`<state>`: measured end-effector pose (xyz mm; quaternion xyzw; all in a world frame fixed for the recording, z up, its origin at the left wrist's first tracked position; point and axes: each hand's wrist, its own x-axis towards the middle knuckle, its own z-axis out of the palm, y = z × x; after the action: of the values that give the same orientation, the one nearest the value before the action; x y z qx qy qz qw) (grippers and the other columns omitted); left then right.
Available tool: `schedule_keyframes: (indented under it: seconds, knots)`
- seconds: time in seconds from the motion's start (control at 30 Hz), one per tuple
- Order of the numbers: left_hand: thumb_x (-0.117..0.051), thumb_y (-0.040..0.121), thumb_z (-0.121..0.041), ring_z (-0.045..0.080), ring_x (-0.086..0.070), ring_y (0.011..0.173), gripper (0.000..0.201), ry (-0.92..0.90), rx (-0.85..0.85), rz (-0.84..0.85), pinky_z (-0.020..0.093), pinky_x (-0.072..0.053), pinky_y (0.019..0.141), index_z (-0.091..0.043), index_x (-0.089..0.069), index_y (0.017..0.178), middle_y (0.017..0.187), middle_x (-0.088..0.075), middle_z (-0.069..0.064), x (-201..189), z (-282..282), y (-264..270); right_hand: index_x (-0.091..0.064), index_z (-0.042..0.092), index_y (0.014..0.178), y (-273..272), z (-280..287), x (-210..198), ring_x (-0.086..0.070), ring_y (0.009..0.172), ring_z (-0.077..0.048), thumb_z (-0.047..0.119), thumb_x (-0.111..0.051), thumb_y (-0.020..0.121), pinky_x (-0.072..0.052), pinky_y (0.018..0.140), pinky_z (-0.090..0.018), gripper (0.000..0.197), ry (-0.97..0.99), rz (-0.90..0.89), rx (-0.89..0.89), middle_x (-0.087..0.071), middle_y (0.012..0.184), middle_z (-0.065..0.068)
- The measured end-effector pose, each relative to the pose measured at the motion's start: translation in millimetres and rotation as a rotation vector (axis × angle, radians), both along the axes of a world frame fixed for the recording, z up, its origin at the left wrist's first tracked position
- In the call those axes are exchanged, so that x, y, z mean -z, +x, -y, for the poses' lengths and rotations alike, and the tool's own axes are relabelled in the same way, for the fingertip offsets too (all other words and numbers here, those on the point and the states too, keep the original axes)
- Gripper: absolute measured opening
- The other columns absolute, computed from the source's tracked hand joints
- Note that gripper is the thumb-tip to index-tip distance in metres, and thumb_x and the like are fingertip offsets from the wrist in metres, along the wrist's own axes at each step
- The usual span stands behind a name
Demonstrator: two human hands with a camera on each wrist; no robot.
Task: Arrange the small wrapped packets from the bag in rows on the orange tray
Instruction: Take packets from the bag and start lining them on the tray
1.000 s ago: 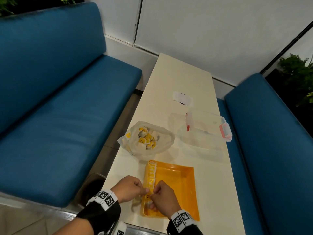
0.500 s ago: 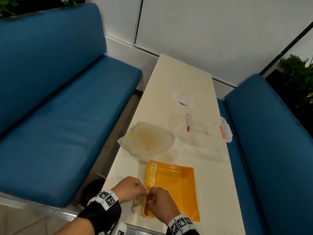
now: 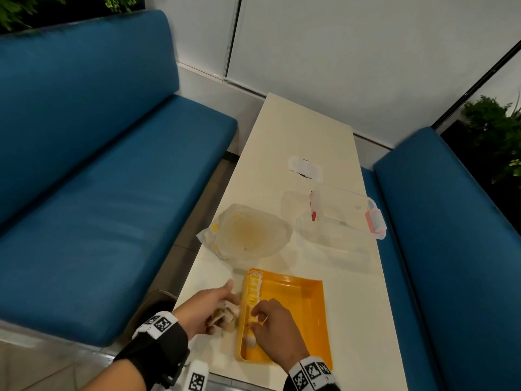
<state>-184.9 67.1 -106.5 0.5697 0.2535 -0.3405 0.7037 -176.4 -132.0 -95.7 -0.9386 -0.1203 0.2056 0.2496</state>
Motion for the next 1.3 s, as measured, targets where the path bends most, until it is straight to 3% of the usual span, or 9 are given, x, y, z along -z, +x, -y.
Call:
schedule_keyframes:
  seconds: [0.23, 0.4, 0.57, 0.67, 0.8, 0.9, 1.03, 1.13, 1.3]
  knots:
    - [-0.041, 0.106, -0.044, 0.031, -0.066, 0.085, 0.048, -0.358, -0.201, -0.083, 0.041, -0.054, 0.078, -0.005, -0.065, 0.119, 0.104, -0.067, 0.021, -2, -2, 2, -0.059, 0.046, 0.109, 1, -24, -36, -0.057, 0.087, -0.005, 0.017, -0.063, 0.086, -0.047, 0.081, -0.015, 0.038, 0.287, 0.08, -0.188, -0.048, 0.106, 0.015]
    - [-0.046, 0.105, -0.032, 0.03, -0.066, 0.084, 0.033, -0.406, -0.25, -0.079, 0.045, -0.054, 0.082, -0.006, -0.065, 0.114, 0.095, -0.064, 0.016, -3, -1, 0, -0.062, 0.036, 0.117, -2, -30, -30, -0.051, 0.111, -0.008, 0.015, -0.057, 0.084, -0.049, 0.091, -0.024, 0.04, 0.135, 0.163, -0.397, -0.047, 0.117, 0.012]
    - [-0.052, 0.099, -0.02, 0.03, -0.069, 0.085, 0.036, -0.401, -0.25, -0.04, 0.046, -0.06, 0.085, 0.005, -0.067, 0.12, 0.099, -0.068, 0.02, 1, -4, 0, -0.065, 0.03, 0.11, -2, -29, -23, -0.049, 0.11, -0.018, 0.018, -0.054, 0.083, -0.046, 0.092, -0.035, 0.031, 0.038, 0.23, -0.463, -0.054, 0.115, 0.008]
    - [-0.054, 0.095, -0.014, 0.03, -0.07, 0.084, 0.034, -0.37, -0.254, -0.01, 0.043, -0.061, 0.08, 0.006, -0.069, 0.118, 0.099, -0.07, 0.021, 1, -4, 0, -0.07, 0.027, 0.1, -2, -27, -21, -0.053, 0.105, -0.012, 0.025, -0.056, 0.087, -0.046, 0.09, -0.028, 0.02, 0.111, 0.222, -0.341, -0.058, 0.107, 0.009]
    - [-0.055, 0.092, -0.009, 0.037, -0.074, 0.094, 0.028, -0.231, -0.265, 0.08, 0.039, -0.059, 0.075, 0.001, -0.072, 0.111, 0.107, -0.071, 0.021, 0, -3, -1, -0.075, 0.025, 0.089, 7, -24, -28, -0.058, 0.081, -0.003, 0.019, -0.07, 0.085, -0.045, 0.074, -0.015, 0.008, 0.345, 0.083, 0.012, -0.061, 0.086, 0.012]
    - [-0.054, 0.084, -0.003, 0.03, -0.073, 0.094, 0.032, -0.168, -0.17, 0.194, 0.037, -0.055, 0.074, -0.005, -0.074, 0.109, 0.108, -0.071, 0.018, -3, -3, -1, -0.074, 0.021, 0.081, 19, -20, -36, -0.057, 0.069, -0.003, 0.018, -0.075, 0.083, -0.048, 0.067, -0.021, 0.004, 0.461, -0.035, 0.18, -0.069, 0.077, 0.001]
    - [-0.077, 0.075, -0.015, 0.018, -0.069, 0.088, 0.031, -0.092, -0.005, 0.391, 0.028, -0.051, 0.068, -0.019, -0.078, 0.106, 0.1, -0.075, 0.005, -11, 1, -3, -0.071, 0.006, 0.083, 27, -17, -47, -0.059, 0.059, -0.014, 0.009, -0.073, 0.085, -0.044, 0.054, -0.022, 0.004, 0.598, -0.161, 0.271, -0.066, 0.066, -0.007]
    - [-0.078, 0.086, -0.019, 0.015, -0.065, 0.079, 0.013, 0.028, -0.009, 0.495, 0.026, -0.047, 0.063, -0.015, -0.078, 0.098, 0.097, -0.076, 0.012, -11, 4, -2, -0.071, 0.01, 0.081, 30, -16, -50, -0.058, 0.058, -0.018, 0.009, -0.074, 0.085, -0.041, 0.052, -0.027, 0.005, 0.63, -0.198, 0.3, -0.064, 0.063, -0.008]
    - [-0.083, 0.08, -0.016, 0.015, -0.062, 0.07, 0.018, 0.075, -0.056, 0.513, 0.027, -0.045, 0.057, -0.007, -0.072, 0.092, 0.083, -0.072, 0.013, -7, 5, 0, -0.07, 0.0, 0.088, 33, -14, -48, -0.059, 0.057, -0.017, 0.006, -0.074, 0.084, -0.042, 0.051, -0.026, 0.008, 0.664, -0.224, 0.333, -0.064, 0.064, -0.009]
